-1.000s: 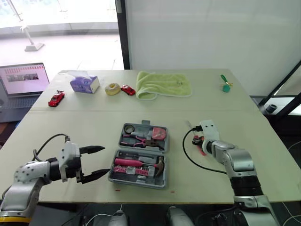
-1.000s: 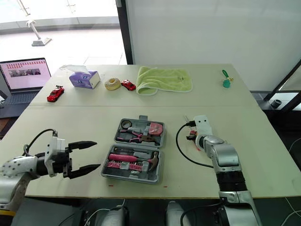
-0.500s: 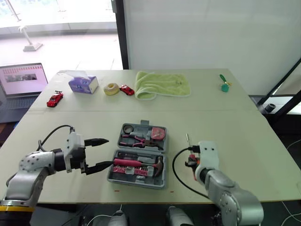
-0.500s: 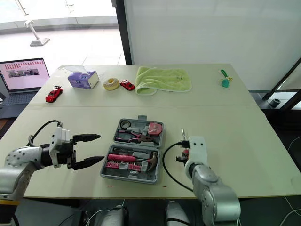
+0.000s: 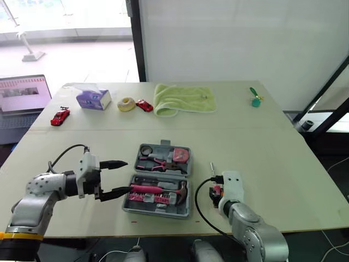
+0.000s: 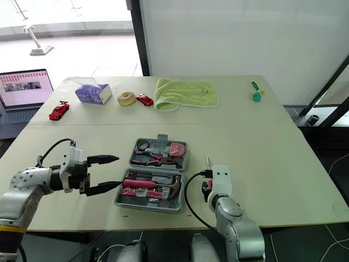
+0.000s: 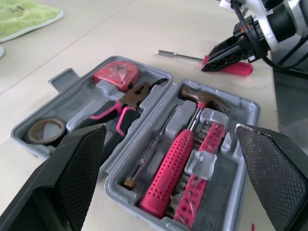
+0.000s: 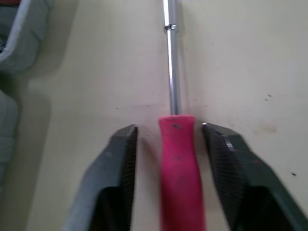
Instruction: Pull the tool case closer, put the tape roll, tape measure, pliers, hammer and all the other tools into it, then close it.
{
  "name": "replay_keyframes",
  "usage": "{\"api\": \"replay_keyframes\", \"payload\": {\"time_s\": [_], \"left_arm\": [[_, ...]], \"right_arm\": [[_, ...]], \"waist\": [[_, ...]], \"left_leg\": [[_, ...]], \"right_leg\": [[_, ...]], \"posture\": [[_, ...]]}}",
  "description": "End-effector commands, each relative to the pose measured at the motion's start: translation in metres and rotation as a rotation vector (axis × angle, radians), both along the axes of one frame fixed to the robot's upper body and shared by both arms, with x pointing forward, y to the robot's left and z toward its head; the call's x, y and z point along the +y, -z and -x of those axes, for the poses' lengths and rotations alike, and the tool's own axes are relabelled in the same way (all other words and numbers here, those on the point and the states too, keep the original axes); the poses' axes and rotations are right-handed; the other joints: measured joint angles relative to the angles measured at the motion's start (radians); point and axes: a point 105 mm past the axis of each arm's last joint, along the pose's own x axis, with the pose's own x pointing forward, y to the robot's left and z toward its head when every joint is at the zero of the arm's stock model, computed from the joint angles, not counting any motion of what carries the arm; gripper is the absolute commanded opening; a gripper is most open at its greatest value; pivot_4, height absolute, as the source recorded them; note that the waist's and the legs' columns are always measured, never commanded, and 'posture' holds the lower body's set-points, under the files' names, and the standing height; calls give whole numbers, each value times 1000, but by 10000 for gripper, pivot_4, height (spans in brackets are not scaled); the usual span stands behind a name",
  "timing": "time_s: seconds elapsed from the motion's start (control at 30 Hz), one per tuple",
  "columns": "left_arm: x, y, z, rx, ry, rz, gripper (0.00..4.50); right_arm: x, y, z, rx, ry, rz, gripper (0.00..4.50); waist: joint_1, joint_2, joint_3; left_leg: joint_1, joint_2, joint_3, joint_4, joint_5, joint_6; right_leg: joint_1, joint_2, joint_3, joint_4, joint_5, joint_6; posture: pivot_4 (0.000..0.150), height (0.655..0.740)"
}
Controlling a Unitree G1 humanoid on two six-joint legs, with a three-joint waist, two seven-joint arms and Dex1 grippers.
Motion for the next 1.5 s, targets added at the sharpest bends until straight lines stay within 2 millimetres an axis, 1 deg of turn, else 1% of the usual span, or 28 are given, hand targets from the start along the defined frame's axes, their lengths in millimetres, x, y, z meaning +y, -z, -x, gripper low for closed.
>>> {"api": "replay_keyframes", "payload": {"time_s": [0.03,0.07,0.1,0.13,0.17,0.2,0.23,0.27,0.3,0.33,0.37,0.4,0.47,0.57,0.6,0.67,0.8,0.9,1.0,1.07,1.1,1.17,1.23,1.27,1.33,1.43,1.47,1.5], "left_arm": [[-1,-6,2,-33,14,2,45000],[-1,-6,2,-34,14,4,45000],[-1,-6,2,-34,13,4,45000],[-1,-6,3,-34,10,7,45000],[-1,-6,3,-30,8,7,45000],[0,-5,3,-28,7,6,45000],[-1,-4,4,-25,10,6,45000],[-3,-3,4,-19,17,8,45000],[-4,-2,5,-13,28,8,45000],[-5,-1,5,-11,36,6,45000],[-6,0,4,-10,40,6,45000],[-5,1,2,-9,40,6,45000],[-4,1,0,-9,39,8,45000],[-4,3,-3,-8,51,8,45000],[-4,4,-3,-8,54,8,45000],[-2,5,-4,-9,55,7,45000],[0,7,-1,-12,47,13,45000],[2,8,3,-12,40,15,45000],[3,7,4,-13,32,16,45000],[2,5,5,-18,28,18,45000],[1,4,5,-19,28,18,45000],[-1,2,5,-22,27,18,45000],[-1,0,4,-22,24,17,45000],[-2,0,4,-22,23,17,45000],[-3,-1,2,-22,21,17,45000],[-4,-1,0,-19,24,16,45000],[-5,0,0,-17,26,15,45000],[-5,1,-1,-16,27,16,45000]], "right_arm": [[-23,-45,-9,-146,31,34,42286],[-28,-64,-13,-207,23,47,44652],[-31,-76,-15,-241,16,54,44652],[-31,-94,-20,-290,-39,71,44652],[-26,-112,-25,-331,-140,103,44652],[-22,-123,-27,-349,-212,128,44652],[-15,-130,-27,-350,-331,175,44652],[-5,-137,-24,-349,-504,253,44652],[8,-142,-17,-347,-756,400,44652],[14,-137,-7,-297,-990,551,44652],[12,-127,3,-229,-1202,704,44652],[5,-116,9,-163,-1371,841,44652],[-11,-101,11,-85,-1601,1059,44652],[-24,-79,6,-51,-1944,1337,44652],[-28,-73,5,-39,-2043,1408,44652],[-30,-62,1,-25,-2170,1466,44652],[-23,-48,-23,-32,-2295,1597,44652],[-14,-42,-39,-40,-2327,1655,44652],[-12,-36,-52,7,-2344,1689,44652],[-13,-30,-56,55,-2381,1694,39302],[-13,-28,-54,66,-2394,1668,36651],[-15,-25,-53,77,-2410,1664,26912],[-17,-25,-52,74,-2398,1653,16136],[-15,-25,-49,48,-2389,1637,11171],[-13,-28,-44,-5,-2353,1600,2990],[-14,-38,-37,-44,-2270,1522,3153],[-13,-42,-32,-45,-2236,1445,3153],[-8,-53,-24,-60,-2160,1310,3153]], "waist": [[2,2,2],[2,3,3],[0,4,3],[-2,5,3],[-4,5,4],[-5,7,5],[-5,7,5],[-4,9,6],[-3,12,8],[-2,14,11],[2,16,14],[5,16,15],[2,11,15],[-9,10,17],[-11,11,18],[-12,10,18],[-8,11,19],[-4,11,19],[-2,10,19],[-3,9,18],[-3,8,18],[-4,6,17],[-6,6,17],[-6,5,17],[-4,5,18],[-3,6,18],[-2,6,18],[-1,7,19]], "left_leg": [[-1,0,0,0,0,0],[-1,0,0,0,0,0],[-2,0,1,0,0,0],[-1,0,1,0,0,0],[-1,0,0,0,0,0],[-1,0,0,0,0,0],[-1,0,0,0,0,0],[-1,0,-1,-1,0,0],[-1,0,-1,-1,0,0],[-1,0,-1,0,0,0],[-1,0,0,-1,0,0],[-2,0,0,0,0,1],[-1,0,0,-1,-1,2],[-2,0,2,2,-2,3],[-2,0,4,2,-2,3],[-1,0,4,2,-2,3],[0,0,4,2,-1,2],[0,0,3,2,0,-1],[0,0,3,2,1,-2],[0,0,2,3,3,-4],[1,0,2,3,3,-6],[3,0,2,3,4,-6],[7,0,2,2,4,-6],[9,0,2,2,4,-6],[16,0,2,0,3,-5],[16,0,2,-1,3,-5],[15,0,2,-1,3,-5],[15,0,2,-1,2,-4]], "right_leg": [[0,0,0,0,0,0],[-1,0,0,-1,0,0],[-1,0,1,-1,0,0],[-2,0,1,0,1,1],[-2,0,1,0,1,3],[-2,1,1,0,2,3],[-2,1,1,0,1,2],[-2,1,0,0,2,3],[-2,1,0,0,2,3],[-1,1,0,-1,1,3],[-1,0,0,-2,1,4],[-1,0,0,-3,1,5],[0,0,-1,-4,0,7],[0,0,0,-4,0,8],[-1,0,2,-4,0,8],[-1,0,2,-3,1,8],[-2,0,2,0,1,8],[-2,0,2,1,2,7],[-1,0,2,1,2,7],[0,0,1,1,2,6],[1,0,1,1,3,6],[3,0,1,1,3,5],[7,0,1,1,3,5],[9,0,2,0,3,5],[14,0,2,0,2,5],[14,1,2,0,2,5],[14,1,2,0,2,5],[14,0,2,0,2,5]], "posture": [[1500,7400],[1500,7400],[1500,7400],[1500,7400],[1500,7400],[1500,7400],[1500,7400],[1500,7400],[1500,7400],[1500,7400],[1500,7400],[1500,7400],[1500,7400],[1500,7400],[1500,7400],[1500,7400],[1500,7400],[1500,7400],[1500,7400],[1500,7400],[1500,7400],[1500,7400],[1500,7400],[1500,7400],[1500,7400],[1500,7400],[1500,7400],[1500,7400]]}}
